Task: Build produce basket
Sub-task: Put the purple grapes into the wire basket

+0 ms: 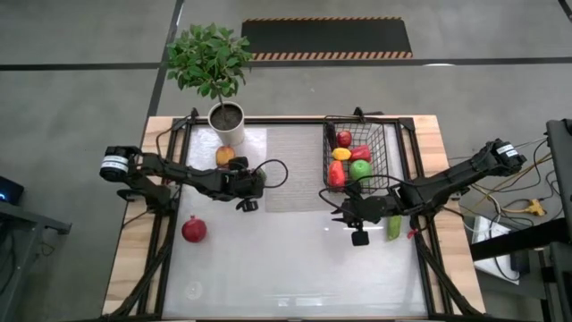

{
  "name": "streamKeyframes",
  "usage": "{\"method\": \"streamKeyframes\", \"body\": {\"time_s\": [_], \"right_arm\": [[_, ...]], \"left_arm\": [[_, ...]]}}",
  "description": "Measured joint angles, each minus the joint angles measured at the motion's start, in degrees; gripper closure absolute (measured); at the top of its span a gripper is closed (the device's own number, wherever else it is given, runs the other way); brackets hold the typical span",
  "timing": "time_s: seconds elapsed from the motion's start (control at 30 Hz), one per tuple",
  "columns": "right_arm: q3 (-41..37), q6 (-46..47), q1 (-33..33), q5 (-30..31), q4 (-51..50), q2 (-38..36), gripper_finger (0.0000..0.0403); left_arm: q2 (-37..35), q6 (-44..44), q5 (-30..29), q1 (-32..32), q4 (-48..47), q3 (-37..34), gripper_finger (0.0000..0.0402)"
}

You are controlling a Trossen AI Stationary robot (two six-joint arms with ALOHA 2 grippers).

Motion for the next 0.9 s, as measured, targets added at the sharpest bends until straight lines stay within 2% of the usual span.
{"method": "streamKeyframes", "body": {"time_s": [0.4,0.57,0.73,0.9], "right_arm": [[-0.5,0.0,0.0,0.0,0.6,0.0,0.0335],[-1.5,0.9,0.0,0.0,1.5,0.0,0.0335],[-3.7,0.6,0.0,0.0,5.8,0.0,0.0335],[-6.7,0.5,0.0,0.0,12.0,0.0,0.0335]], "left_arm": [[-1.1,-2.4,-1.1,-0.2,1.4,0.0,0.0328],[-3.0,-2.8,-1.2,-0.3,1.8,0.0,0.0358],[-6.0,-2.8,-1.2,-1.2,2.5,0.0,0.0387],[-9.4,-2.8,-1.2,-2.9,4.7,0.0,0.0392]]}}
